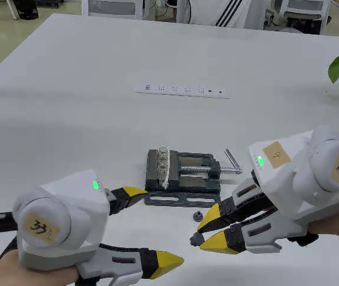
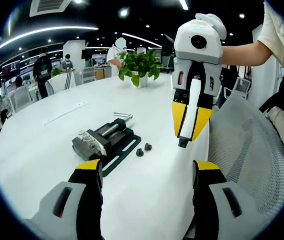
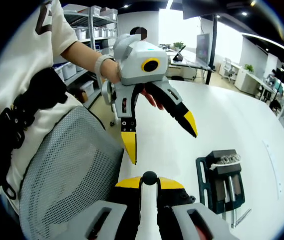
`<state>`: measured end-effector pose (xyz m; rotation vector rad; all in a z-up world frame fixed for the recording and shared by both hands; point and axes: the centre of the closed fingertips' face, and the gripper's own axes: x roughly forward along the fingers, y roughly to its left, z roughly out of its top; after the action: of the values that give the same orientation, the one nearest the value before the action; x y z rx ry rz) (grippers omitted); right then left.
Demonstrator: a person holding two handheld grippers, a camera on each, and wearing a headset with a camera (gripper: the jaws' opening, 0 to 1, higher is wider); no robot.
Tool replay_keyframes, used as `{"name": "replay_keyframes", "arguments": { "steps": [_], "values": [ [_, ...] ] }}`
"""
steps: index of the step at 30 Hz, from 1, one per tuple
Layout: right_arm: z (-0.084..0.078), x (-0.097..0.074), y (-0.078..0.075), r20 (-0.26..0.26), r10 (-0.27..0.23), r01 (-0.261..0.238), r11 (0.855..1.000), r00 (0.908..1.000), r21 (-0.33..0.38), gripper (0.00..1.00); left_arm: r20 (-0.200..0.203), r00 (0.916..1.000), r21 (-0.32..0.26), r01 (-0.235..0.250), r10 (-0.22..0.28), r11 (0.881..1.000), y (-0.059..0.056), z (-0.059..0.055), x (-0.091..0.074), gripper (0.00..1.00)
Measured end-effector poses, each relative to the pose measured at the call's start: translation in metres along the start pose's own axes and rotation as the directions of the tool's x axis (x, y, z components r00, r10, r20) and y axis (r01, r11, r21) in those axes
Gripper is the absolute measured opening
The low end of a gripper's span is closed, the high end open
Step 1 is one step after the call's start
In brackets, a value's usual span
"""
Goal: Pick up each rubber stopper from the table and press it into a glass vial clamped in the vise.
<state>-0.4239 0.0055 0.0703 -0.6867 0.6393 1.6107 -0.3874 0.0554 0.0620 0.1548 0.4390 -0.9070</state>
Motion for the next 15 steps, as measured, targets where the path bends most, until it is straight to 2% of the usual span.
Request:
{"name": "replay_keyframes", "arguments": {
  "steps": [3, 6, 8, 10, 15],
  "values": [
    [-0.001, 0.001, -0.001, -0.003, -0.003, 0.003, 1.000, 1.0000, -0.002, 0.06, -0.002, 0.9980, -0.043, -0.063, 0.063, 0.997, 0.012, -0.007, -0.005, 0.84],
    [-0.002, 0.003, -0.001, -0.008, -0.001, 0.001, 1.000, 1.0000, -0.001, 0.06, 0.012, 0.9942, -0.065, -0.106, 0.106, 0.992, 0.018, -0.010, -0.008, 0.99],
    [-0.005, 0.005, -0.003, -0.014, 0.001, -0.001, 1.000, 0.9999, -0.002, 0.06, 0.006, 0.9923, -0.096, -0.123, 0.124, 0.988, 0.024, -0.015, -0.011, 0.99],
    [-0.007, 0.006, -0.004, -0.023, 0.001, -0.001, 1.000, 0.9997, 0.000, 0.06, 0.019, 0.9910, -0.110, -0.130, 0.132, 0.985, 0.028, -0.018, -0.013, 0.99],
    [-0.010, 0.006, -0.010, -0.036, 0.001, -0.001, 1.000, 0.9993, 0.010, 0.06, 0.016, 0.9897, -0.113, -0.140, 0.142, 0.984, 0.030, -0.020, -0.015, 0.99]
  ]
}}
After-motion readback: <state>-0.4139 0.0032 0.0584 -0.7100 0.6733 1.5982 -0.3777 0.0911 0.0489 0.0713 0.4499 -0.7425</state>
